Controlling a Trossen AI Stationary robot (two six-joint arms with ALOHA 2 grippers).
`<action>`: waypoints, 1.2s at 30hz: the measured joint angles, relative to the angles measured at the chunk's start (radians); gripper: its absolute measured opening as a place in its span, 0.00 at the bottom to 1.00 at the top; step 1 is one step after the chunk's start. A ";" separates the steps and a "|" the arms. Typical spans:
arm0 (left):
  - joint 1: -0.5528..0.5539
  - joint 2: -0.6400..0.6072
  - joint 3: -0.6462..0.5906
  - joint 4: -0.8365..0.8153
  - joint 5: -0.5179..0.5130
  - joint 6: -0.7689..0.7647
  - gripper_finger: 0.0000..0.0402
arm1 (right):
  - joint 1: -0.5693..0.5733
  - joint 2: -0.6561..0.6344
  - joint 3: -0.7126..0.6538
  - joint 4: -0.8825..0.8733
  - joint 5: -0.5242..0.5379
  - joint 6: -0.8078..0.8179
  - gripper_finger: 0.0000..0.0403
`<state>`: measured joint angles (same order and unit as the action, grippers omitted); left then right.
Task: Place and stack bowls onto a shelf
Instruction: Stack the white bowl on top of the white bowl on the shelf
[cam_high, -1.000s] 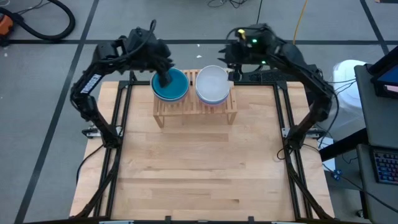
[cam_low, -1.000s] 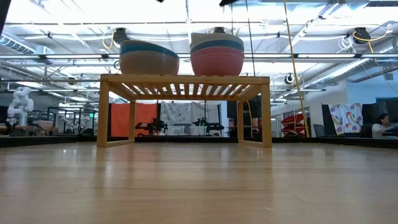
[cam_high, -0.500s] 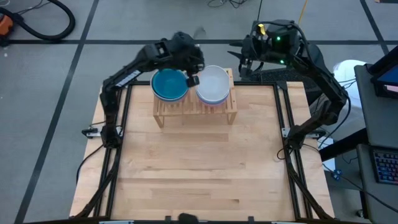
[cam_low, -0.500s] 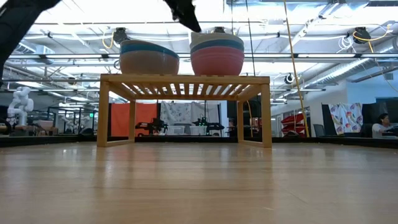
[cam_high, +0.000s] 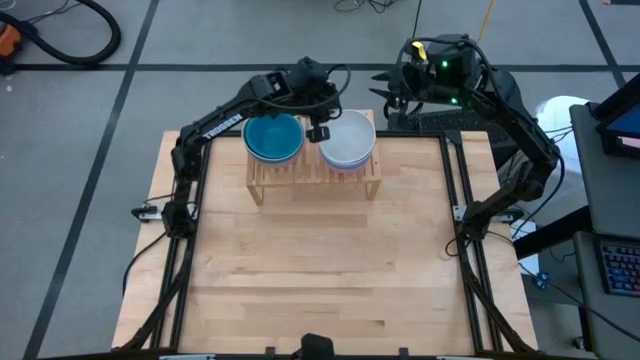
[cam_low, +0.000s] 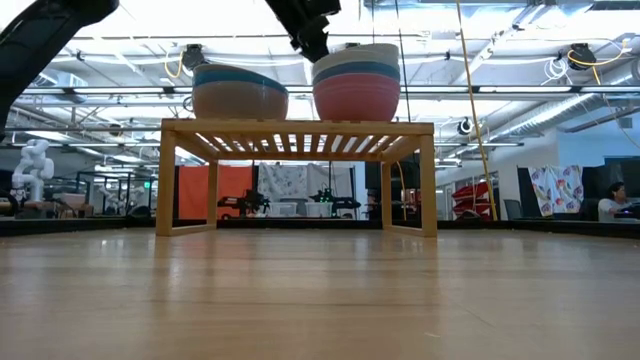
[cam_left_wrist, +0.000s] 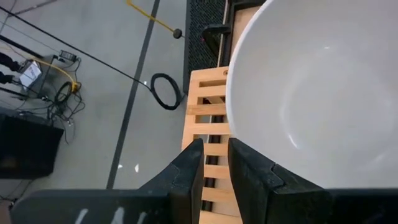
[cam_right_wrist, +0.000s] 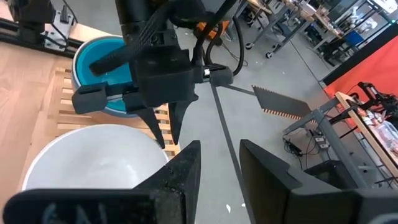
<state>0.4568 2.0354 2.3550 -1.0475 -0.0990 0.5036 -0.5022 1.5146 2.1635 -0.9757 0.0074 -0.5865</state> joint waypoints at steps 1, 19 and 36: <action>-0.002 -0.004 0.000 0.003 0.000 0.007 0.20 | 0.000 0.000 0.000 -0.003 0.000 0.000 0.26; -0.068 -0.019 0.001 0.441 0.048 0.001 0.20 | -0.008 0.000 0.000 -0.120 0.201 0.002 0.26; -0.060 -0.052 0.001 0.435 0.046 -0.051 0.20 | -0.008 0.001 -0.310 -0.169 0.014 0.027 0.26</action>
<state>0.3971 1.9836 2.3558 -0.6124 -0.0532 0.4523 -0.5102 1.5154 1.8536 -1.1446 0.0219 -0.5594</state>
